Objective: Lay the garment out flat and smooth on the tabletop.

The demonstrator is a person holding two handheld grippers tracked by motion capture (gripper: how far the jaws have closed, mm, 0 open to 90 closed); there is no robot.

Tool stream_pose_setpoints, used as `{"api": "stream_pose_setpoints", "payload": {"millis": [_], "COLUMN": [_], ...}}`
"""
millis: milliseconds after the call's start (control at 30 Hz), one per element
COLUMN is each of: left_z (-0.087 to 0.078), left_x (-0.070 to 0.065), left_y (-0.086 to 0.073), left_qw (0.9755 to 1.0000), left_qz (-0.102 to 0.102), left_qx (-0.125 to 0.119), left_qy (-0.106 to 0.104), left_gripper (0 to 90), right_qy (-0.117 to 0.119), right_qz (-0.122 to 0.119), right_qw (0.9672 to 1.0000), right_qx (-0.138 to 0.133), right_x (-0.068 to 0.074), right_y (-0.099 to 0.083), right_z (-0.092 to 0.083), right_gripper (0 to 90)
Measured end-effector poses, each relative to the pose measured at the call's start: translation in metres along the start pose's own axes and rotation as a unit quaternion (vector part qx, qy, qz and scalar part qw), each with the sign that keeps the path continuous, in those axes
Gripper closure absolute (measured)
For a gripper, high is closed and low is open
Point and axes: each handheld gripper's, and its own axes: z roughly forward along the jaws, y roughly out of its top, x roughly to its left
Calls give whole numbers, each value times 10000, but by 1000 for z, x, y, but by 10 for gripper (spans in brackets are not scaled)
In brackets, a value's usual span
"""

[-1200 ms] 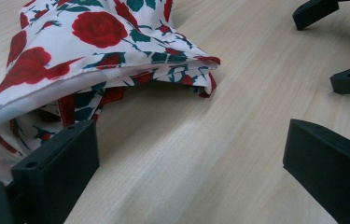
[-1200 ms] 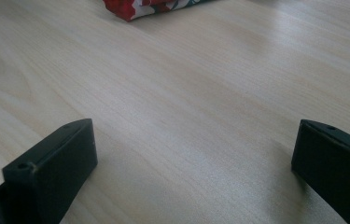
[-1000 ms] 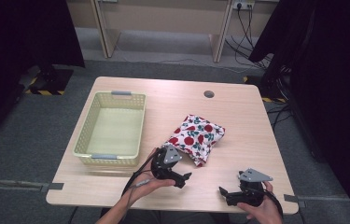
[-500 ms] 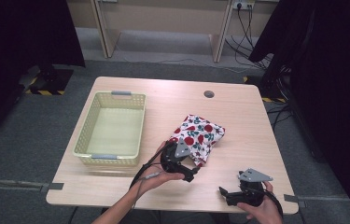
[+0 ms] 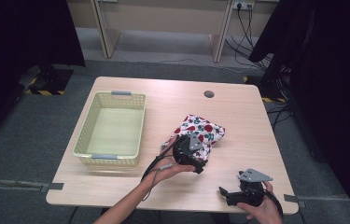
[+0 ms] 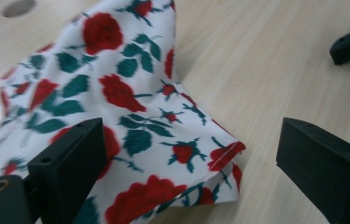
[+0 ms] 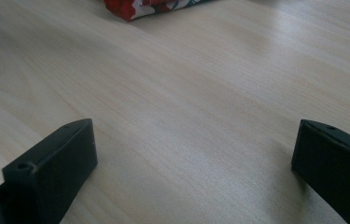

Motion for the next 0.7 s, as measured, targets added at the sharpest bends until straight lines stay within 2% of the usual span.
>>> {"api": "stream_pose_setpoints", "payload": {"millis": [33, 67, 200, 333, 433, 467, 500, 567, 633, 700], "left_z": [6, 11, 25, 34, 37, 37, 36, 37, 38, 37], "left_x": [0, 0, 0, 3, 4, 5, 5, 7, 8, 10], "left_y": [0, 0, -2, -4, -7, -7, -6, -6, -6, -5], "left_qw": [9999, 9999, 9998, 9995, 9993, 9994, 9994, 9995, 9995, 9997], "left_qz": [13, 10, 0, 100, 115, 57, 45, 67, 71, -53], "left_qx": [110, 147, 187, 291, 349, 341, 326, 320, 301, 238], "left_qy": [-61, -3, 13, 49, -16, -62, -54, 17, 23, -92], "left_gripper": [76, 81, 96, 190, 306, 367, 538, 687, 774, 807], "right_qy": [1, 1, 3, 5, 7, 6, 7, 7, 3, 2], "right_qz": [5, 6, 6, 4, 5, 2, 5, 5, 0, 4], "right_qw": [10000, 10000, 10000, 10000, 10000, 10000, 10000, 10000, 10000, 10000], "right_qx": [-2, -2, -2, -1, -3, 0, -1, -1, 0, -2], "right_x": [0, 0, 0, 0, 0, 0, 0, 0, 0, 0], "right_y": [0, 0, 0, 0, 0, 0, 0, 0, 0, 0], "right_z": [0, 0, 0, 0, 0, 0, 0, 0, 0, 0], "right_gripper": [5, 5, 5, 5, 5, 5, 5, 5, 5, 5]}}
